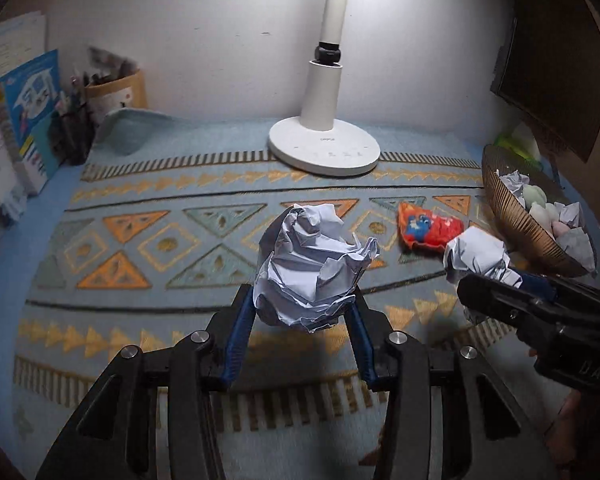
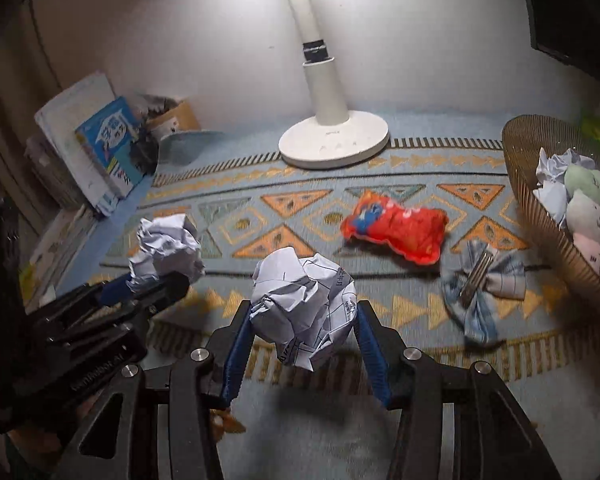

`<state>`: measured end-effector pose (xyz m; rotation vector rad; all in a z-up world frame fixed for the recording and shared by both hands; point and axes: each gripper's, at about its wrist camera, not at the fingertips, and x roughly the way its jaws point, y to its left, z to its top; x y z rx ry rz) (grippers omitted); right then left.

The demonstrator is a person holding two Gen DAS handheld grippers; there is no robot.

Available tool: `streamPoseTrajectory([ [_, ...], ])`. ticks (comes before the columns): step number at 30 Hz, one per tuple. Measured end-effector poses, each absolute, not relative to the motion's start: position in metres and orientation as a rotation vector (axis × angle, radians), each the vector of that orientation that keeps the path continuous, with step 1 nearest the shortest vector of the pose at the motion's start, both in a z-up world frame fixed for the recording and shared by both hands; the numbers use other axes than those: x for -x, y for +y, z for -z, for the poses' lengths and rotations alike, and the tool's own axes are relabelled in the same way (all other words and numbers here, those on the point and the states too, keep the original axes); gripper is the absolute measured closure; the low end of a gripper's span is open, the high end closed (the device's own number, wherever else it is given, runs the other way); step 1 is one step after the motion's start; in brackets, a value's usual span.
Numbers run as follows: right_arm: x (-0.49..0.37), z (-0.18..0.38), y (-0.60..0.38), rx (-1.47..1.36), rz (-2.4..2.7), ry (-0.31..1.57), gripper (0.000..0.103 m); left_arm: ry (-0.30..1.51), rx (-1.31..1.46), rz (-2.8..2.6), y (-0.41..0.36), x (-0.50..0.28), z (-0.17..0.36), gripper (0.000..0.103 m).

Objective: Organize objects
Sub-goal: 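Grasp a paper ball by the lamp with the left tool while the right tool grasps another, then carry both paper balls to the amber bowl and open both tools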

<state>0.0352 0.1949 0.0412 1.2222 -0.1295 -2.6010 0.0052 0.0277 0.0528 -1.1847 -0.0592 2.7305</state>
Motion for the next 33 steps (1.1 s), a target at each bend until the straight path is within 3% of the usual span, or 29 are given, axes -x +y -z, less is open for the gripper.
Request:
streamPoseTrajectory([
  [7,-0.046,-0.025,0.199,-1.193,2.571,-0.129,0.052,-0.056,1.118,-2.808,0.022,-0.043,-0.039,0.061],
  [10,-0.041,-0.02,0.202,-1.235,2.553,-0.17,0.032,-0.069,1.114,-2.82,0.021,-0.046,-0.034,0.061],
  [21,-0.042,-0.021,0.196,-1.222,2.555,-0.156,0.032,-0.086,1.187,-2.804,0.021,-0.042,-0.023,0.06],
  [26,-0.04,-0.018,0.191,-1.255,2.555,-0.115,0.055,-0.11,1.188,-2.797,0.019,-0.041,-0.022,0.06],
  [30,-0.05,-0.026,0.188,-1.173,2.593,-0.081,0.056,-0.12,1.182,-2.795,0.018,-0.041,-0.022,0.06],
  [33,-0.057,-0.037,0.201,-1.135,2.585,-0.183,0.056,-0.089,1.173,-2.808,0.022,-0.043,-0.024,0.06],
])
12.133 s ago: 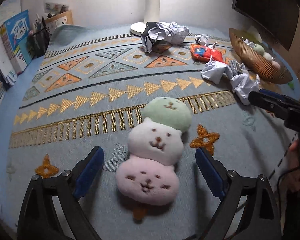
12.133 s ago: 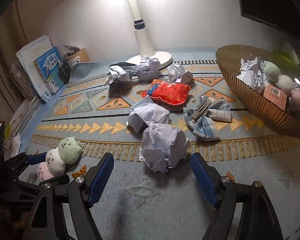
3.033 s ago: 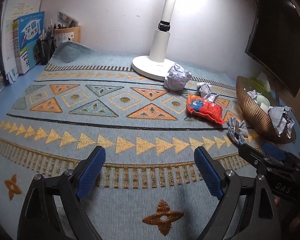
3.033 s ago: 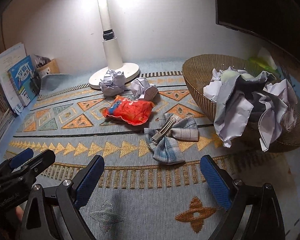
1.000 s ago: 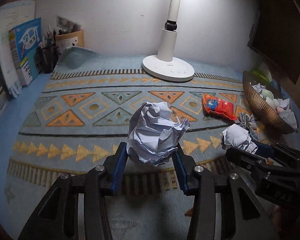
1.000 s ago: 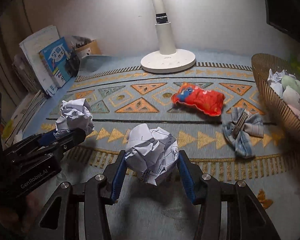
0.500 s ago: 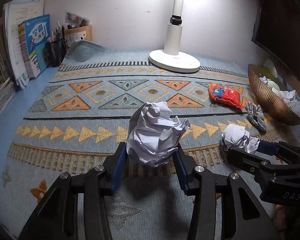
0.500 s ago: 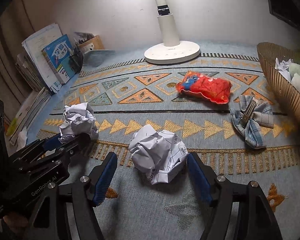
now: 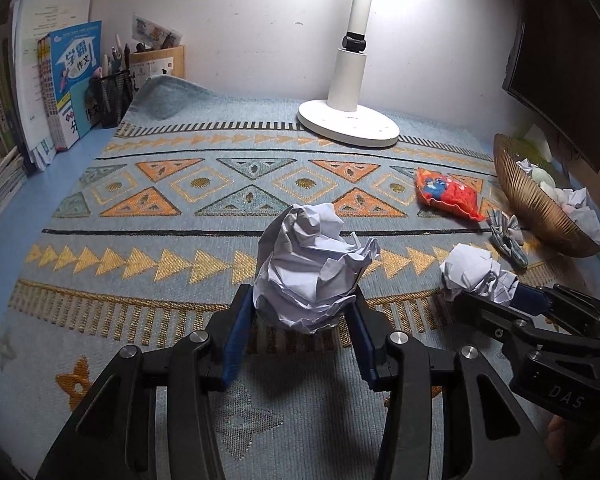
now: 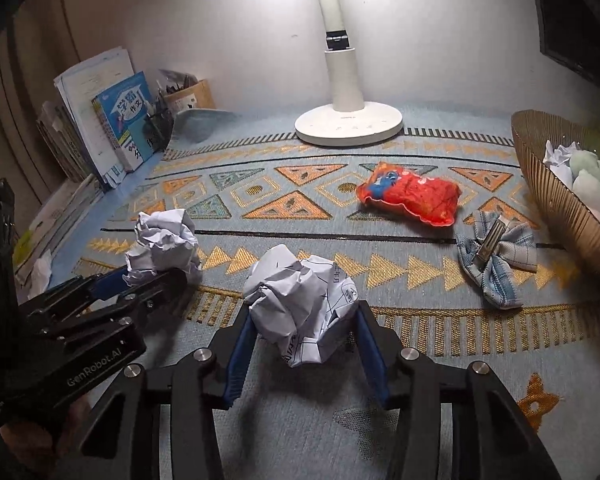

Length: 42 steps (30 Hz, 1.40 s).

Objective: Organize objects
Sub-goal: 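Carry both paper balls to the amber bowl and open both tools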

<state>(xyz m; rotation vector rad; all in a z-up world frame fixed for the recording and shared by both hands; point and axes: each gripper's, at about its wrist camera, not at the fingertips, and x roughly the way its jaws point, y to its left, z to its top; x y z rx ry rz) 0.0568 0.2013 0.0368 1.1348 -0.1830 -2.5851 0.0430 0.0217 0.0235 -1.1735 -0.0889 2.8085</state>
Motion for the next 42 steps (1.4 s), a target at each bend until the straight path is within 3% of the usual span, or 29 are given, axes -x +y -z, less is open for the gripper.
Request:
streamPoseTrajectory([
  [7,-0.072,-0.112,0.281,-0.971,2.716,-0.328,0.056,-0.12,1.04,-2.749,0.06,-0.049,-0.061,0.06],
  [12,-0.066,-0.154,0.353,-0.891,2.966,-0.316,0.056,-0.075,0.881,-2.674,0.123,-0.033,-0.105,0.06],
  [18,-0.028,-0.163,0.429,-0.969,3.118,-0.431,0.056,-0.037,0.802,-2.55,0.202,0.012,-0.131,0.06],
  [25,0.008,-0.163,0.466,-1.002,3.174,-0.477,0.055,-0.045,0.858,-2.439,0.266,0.064,-0.11,0.06],
  [27,0.018,-0.159,0.475,-1.031,3.18,-0.5,0.038,-0.045,0.87,-2.426,0.276,0.073,-0.106,0.06],
  [28,0.021,-0.157,0.479,-1.051,3.182,-0.509,0.024,-0.041,0.864,-2.426,0.28,0.077,-0.104,0.06],
  [29,0.021,-0.155,0.482,-1.055,3.18,-0.519,0.024,-0.037,0.852,-2.43,0.284,0.079,-0.103,0.054],
  [31,0.014,-0.152,0.487,-1.043,3.169,-0.558,0.024,-0.031,0.865,-2.437,0.287,0.083,-0.1,0.025],
  [42,-0.045,-0.167,0.433,-0.946,3.041,-0.529,0.024,-0.149,0.861,-2.488,0.211,0.034,-0.105,0.025],
])
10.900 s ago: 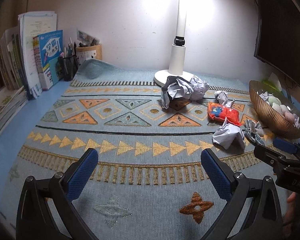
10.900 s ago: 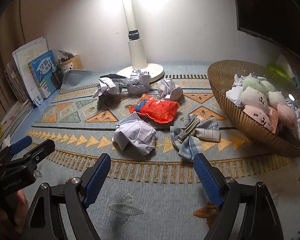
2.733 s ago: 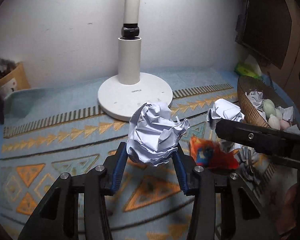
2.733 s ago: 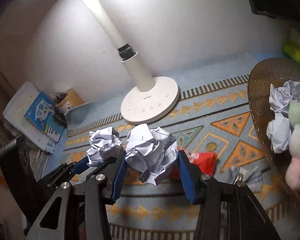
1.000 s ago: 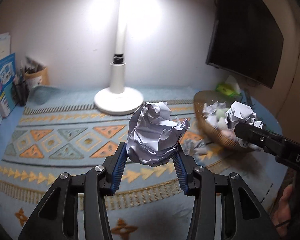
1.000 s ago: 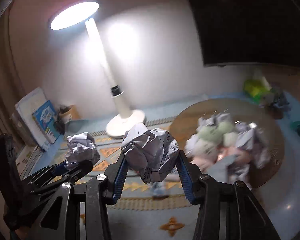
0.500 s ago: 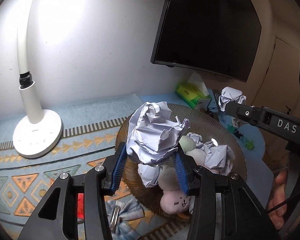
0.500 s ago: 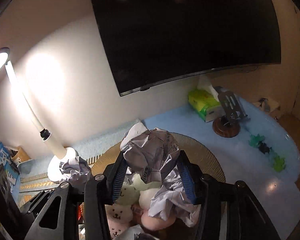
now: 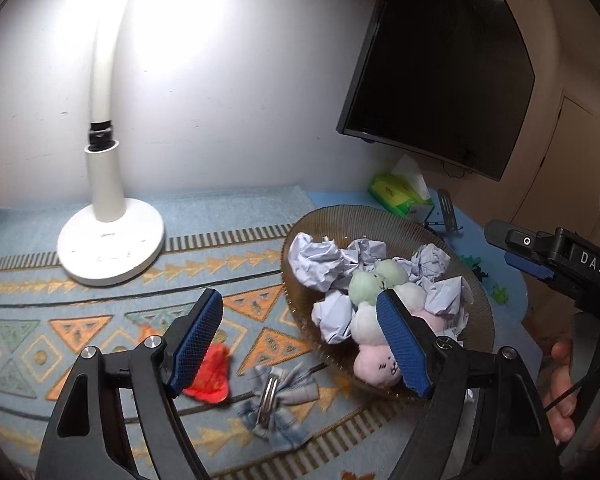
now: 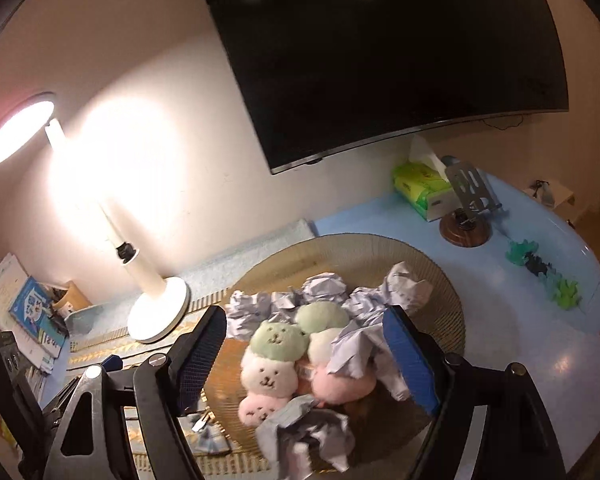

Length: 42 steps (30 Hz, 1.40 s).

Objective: Organize objects
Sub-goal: 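Carry both paper balls to the amber bowl and open both tools, then withdraw both open tools back over the rug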

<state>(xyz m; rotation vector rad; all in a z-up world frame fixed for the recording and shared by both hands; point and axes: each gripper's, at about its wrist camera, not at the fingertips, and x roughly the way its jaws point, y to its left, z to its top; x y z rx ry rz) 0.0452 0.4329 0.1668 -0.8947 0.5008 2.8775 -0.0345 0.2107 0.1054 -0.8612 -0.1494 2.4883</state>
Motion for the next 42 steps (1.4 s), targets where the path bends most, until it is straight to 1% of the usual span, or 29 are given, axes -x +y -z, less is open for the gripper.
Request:
streamPoseTrajectory([
  [2,-0.054,-0.172,0.412,0.904,-2.932,0.49,0.024,-0.172,0.849,-2.528,0.188,0.019,-0.111,0.025],
  [6,-0.069,-0.172,0.36,0.95,-3.046,0.409,0.023,-0.226,0.801,-2.614,0.138,-0.012,-0.122,0.025],
  [7,-0.072,-0.169,0.345,0.961,-3.071,0.384,0.021,-0.235,0.794,-2.637,0.126,-0.019,-0.124,0.024],
  [8,-0.075,-0.163,0.33,0.975,-3.093,0.351,0.017,-0.24,0.79,-2.665,0.114,-0.025,-0.124,0.024],
  [9,-0.076,-0.155,0.316,0.992,-3.106,0.321,0.014,-0.236,0.789,-2.698,0.103,-0.032,-0.122,0.019],
  [10,-0.077,-0.145,0.303,1.017,-3.111,0.291,0.011,-0.224,0.79,-2.74,0.093,-0.038,-0.118,0.012],
  [11,-0.077,-0.133,0.29,1.04,-3.111,0.26,0.011,-0.207,0.791,-2.782,0.084,-0.043,-0.113,0.011],
  [15,-0.071,-0.085,0.254,1.162,-3.077,0.146,0.011,-0.144,0.895,-2.839,0.056,-0.051,-0.078,0.012],
  [21,-0.055,-0.046,0.236,1.225,-3.012,0.014,0.011,-0.203,0.987,-2.877,0.036,-0.054,-0.044,0.012],
  [25,-0.045,-0.026,0.241,1.299,-2.952,0.071,0.011,-0.208,1.022,-2.882,0.036,-0.058,-0.034,0.012],
  [27,-0.044,-0.026,0.244,1.28,-2.927,0.083,0.011,-0.193,0.994,-2.903,0.035,-0.061,-0.035,0.011],
  [30,-0.044,-0.025,0.249,1.287,-2.935,0.118,0.011,-0.212,1.054,-2.896,0.033,-0.056,-0.031,0.011],
  [42,-0.042,-0.021,0.243,1.306,-2.875,0.062,0.01,-0.265,1.08,-2.853,0.03,-0.053,-0.027,0.011],
])
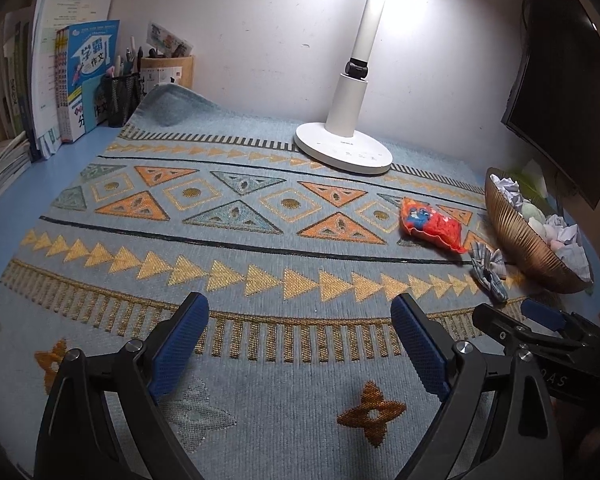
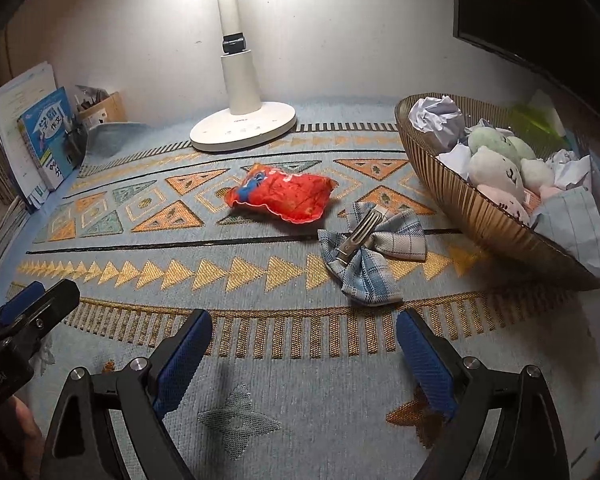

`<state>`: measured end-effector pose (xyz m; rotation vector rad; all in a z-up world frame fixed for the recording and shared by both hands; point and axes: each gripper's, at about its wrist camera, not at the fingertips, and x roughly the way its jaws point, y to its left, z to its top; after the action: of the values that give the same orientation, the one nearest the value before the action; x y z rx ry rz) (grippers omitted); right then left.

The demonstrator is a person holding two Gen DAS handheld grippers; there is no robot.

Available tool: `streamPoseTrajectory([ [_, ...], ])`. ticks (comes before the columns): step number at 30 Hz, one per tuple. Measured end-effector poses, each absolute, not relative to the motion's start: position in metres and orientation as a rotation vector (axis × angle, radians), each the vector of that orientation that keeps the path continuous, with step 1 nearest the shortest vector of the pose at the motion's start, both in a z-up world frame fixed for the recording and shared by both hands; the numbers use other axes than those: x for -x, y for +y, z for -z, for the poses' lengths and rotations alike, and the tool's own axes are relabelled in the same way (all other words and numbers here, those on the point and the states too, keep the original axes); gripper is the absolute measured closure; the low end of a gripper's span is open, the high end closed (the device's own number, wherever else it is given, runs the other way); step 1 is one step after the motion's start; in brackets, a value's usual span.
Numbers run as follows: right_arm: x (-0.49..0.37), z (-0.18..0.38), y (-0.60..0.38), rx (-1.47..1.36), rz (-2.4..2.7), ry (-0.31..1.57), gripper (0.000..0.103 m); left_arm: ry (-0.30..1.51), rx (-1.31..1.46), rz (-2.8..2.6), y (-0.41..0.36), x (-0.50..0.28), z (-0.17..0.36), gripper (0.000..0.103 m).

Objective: Organize objects
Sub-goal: 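Withdraw both open tools back over the rug, then grasp the red snack bag with the left tool while the right tool grasps the plaid bow clip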

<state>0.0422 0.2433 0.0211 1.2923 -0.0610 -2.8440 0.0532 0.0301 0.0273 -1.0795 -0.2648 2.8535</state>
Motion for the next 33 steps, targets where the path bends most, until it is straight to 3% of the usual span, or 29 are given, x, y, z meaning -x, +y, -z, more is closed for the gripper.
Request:
streamPoseTrajectory([
  [7,-0.047,-0.027,0.259,-1.252,2.931,-0.156,0.01,-0.313,1.084,-2.85,0.025,-0.052,-0.027,0.011],
  [15,-0.036,-0.015,0.318,-1.319,2.868,-0.65,0.01,-0.3,1.186,-2.69,0.039,-0.033,-0.026,0.011],
  [19,-0.04,-0.017,0.329,-1.269,2.856,-0.74,0.01,-0.342,1.209,-2.544,0.064,0.005,-0.035,0.011],
  [23,-0.035,-0.018,0.321,-1.301,2.868,-0.683,0.01,-0.184,1.183,-2.552,0.106,0.049,-0.042,0.011],
  [31,-0.004,-0.018,0.291,-1.427,2.868,-0.422,0.01,-0.116,1.201,-2.545,0.16,0.098,-0.032,0.011],
  [33,0.002,-0.017,0.284,-1.43,2.859,-0.365,0.015,-0.08,1.229,-2.496,0.166,0.103,-0.026,0.011],
])
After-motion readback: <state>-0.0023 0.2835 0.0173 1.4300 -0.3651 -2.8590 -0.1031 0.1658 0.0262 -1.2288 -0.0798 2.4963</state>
